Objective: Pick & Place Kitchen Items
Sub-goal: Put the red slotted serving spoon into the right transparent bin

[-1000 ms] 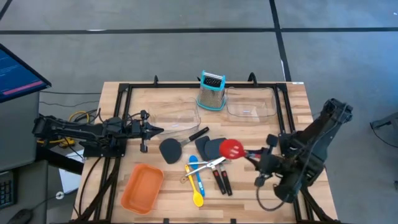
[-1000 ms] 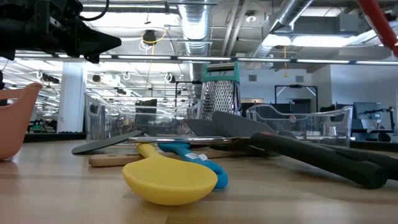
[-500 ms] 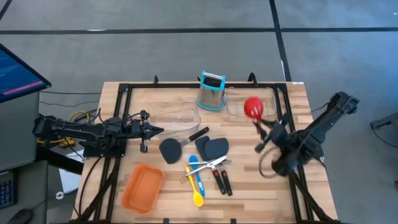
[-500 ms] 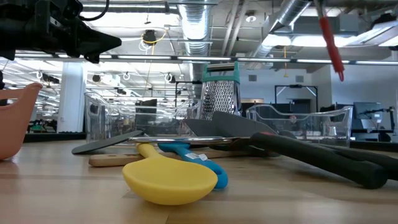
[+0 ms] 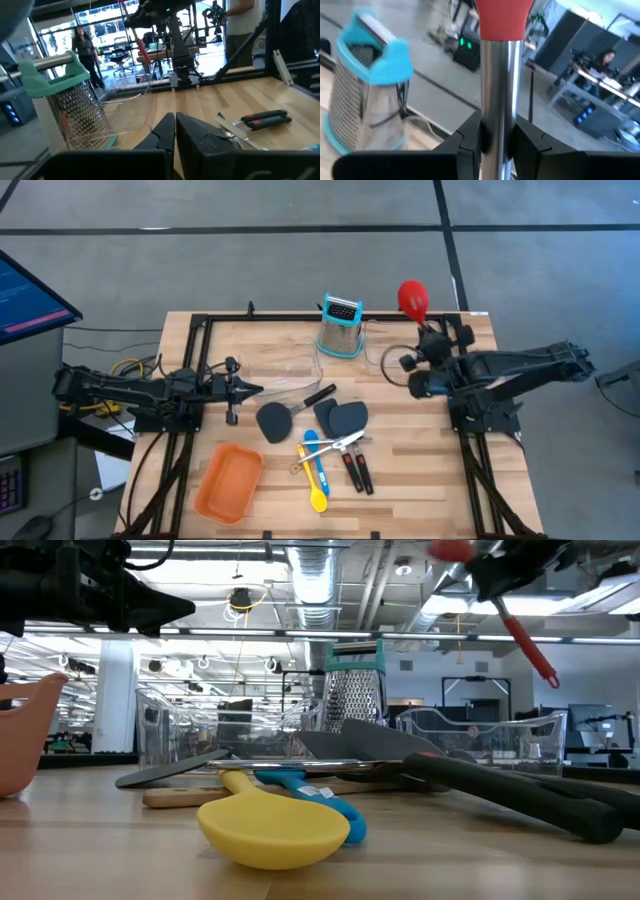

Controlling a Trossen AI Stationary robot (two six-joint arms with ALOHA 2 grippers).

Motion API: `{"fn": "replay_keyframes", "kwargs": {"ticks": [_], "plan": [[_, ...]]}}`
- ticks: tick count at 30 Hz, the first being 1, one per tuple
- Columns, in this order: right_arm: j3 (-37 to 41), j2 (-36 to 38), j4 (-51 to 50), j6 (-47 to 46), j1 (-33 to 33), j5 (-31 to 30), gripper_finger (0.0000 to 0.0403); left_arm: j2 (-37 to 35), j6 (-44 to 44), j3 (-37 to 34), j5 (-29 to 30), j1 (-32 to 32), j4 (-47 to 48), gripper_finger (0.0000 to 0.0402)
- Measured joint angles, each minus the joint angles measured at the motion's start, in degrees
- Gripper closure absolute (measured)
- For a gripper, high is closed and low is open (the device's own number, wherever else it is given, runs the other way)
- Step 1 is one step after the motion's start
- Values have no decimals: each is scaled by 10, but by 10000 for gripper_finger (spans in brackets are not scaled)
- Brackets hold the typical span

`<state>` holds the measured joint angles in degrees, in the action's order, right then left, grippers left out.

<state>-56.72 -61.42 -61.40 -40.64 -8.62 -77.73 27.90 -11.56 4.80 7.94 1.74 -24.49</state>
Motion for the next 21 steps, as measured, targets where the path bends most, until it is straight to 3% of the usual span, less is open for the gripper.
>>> {"fn": "replay_keyframes", "kwargs": {"ticks": [5, 10, 15, 21], "plan": [[0, -32, 181, 184, 66, 69, 335, 0, -19, 0, 0, 0, 0, 399], [0, -69, 358, 363, 146, 142, 335, 0, 27, 0, -4, 1, 2, 399], [0, -86, 404, 396, 219, 221, 335, 0, 60, 0, -22, 2, 6, 399], [-1, -122, 406, 408, 279, 237, 335, 0, 65, 0, -42, 2, 7, 399]]}}
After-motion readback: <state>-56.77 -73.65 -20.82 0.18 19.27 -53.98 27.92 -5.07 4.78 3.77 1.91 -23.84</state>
